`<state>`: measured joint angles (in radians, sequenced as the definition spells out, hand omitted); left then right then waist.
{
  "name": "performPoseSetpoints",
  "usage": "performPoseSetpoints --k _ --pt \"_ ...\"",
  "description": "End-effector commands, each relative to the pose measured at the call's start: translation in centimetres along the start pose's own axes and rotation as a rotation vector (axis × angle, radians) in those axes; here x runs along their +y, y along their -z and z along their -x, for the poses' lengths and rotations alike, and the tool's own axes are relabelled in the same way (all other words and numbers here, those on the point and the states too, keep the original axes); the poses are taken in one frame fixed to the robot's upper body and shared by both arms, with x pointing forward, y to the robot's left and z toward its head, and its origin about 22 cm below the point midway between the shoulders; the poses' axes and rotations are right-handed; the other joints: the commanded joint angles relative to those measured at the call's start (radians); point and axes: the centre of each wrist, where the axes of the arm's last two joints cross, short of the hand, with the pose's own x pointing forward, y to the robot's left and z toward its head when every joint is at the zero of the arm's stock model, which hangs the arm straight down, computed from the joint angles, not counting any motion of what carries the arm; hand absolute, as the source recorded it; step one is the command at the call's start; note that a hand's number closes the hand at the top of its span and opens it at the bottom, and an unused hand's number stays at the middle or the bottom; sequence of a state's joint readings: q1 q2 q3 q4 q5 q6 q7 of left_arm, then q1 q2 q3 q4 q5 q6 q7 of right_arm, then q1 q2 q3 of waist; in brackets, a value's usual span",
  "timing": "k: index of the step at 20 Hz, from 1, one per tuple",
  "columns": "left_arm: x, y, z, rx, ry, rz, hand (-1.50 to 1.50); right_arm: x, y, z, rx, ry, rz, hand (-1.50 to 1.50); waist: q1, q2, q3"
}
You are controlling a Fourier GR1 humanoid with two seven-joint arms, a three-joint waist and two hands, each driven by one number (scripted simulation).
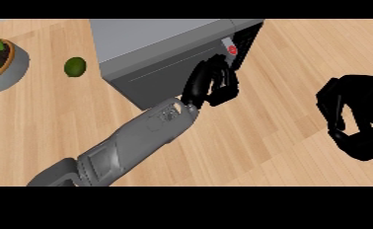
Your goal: Pick up the milk, place it into the microwave and close the microwave
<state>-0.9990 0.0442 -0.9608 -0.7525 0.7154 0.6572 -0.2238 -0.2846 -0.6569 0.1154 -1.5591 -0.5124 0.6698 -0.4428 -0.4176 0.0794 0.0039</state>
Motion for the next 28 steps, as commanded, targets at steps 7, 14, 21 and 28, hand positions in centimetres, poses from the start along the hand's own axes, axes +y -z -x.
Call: performPoseSetpoints --k 7,14,21,28 --pt "-1.6 1.5 -3.8 -0.116 -0.022 0.017 1.50 1.9 1.5 -0.5 -0.067 0.064 -0.144 1.50 -0.045 0.002 0.001" --pt "-1.6 1.6 -3.9 -0.119 -0.034 -0.014 1.50 2.7 1.8 -1.0 -0.074 0.073 -0.161 1.50 -0.070 0.000 0.003" --pt "-0.4 1.0 -1.7 0.178 -0.243 -0.135 1.50 5.0 1.2 -0.4 0.080 0.140 -0.305 1.50 -0.023 0.024 -0.009" --pt "1.4 1.3 -2.0 0.235 -0.588 -0.194 1.50 7.9 0.7 0.5 0.053 0.227 -0.258 1.50 0.049 0.010 -0.015"
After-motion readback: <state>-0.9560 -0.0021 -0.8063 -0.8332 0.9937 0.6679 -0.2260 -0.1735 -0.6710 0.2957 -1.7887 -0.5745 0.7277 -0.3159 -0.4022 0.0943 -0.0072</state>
